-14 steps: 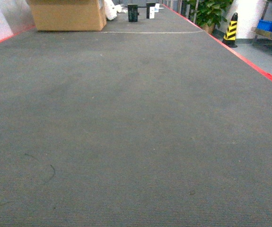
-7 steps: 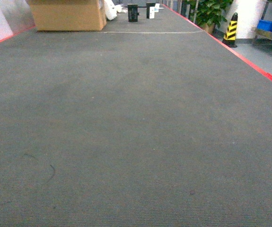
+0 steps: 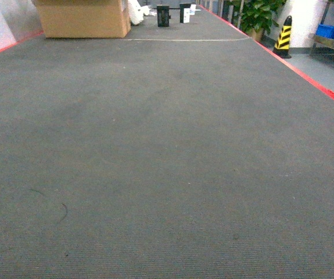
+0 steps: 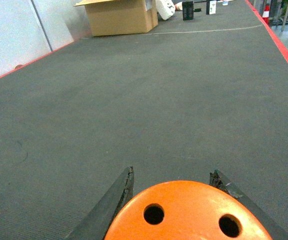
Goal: Sort blue parts and orange caps into right shelf containers
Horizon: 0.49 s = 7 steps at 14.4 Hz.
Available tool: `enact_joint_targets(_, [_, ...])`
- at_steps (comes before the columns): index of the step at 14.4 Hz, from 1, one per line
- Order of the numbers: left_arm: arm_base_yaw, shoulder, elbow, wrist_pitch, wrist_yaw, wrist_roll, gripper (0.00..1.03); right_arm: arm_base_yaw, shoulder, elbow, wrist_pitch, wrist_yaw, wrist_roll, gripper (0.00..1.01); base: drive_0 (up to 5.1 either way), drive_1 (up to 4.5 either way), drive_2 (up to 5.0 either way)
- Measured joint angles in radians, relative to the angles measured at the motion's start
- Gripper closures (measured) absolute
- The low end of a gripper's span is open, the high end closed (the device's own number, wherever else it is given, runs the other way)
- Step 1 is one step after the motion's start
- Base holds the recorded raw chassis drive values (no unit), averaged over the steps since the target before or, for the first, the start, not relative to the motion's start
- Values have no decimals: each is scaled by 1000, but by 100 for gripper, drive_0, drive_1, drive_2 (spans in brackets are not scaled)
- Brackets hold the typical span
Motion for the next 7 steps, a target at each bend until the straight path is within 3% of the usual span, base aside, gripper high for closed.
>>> enact_joint_targets(7, [0,0,0,0,0,0,58,0,0,0,0,0,0,60,0,0,0])
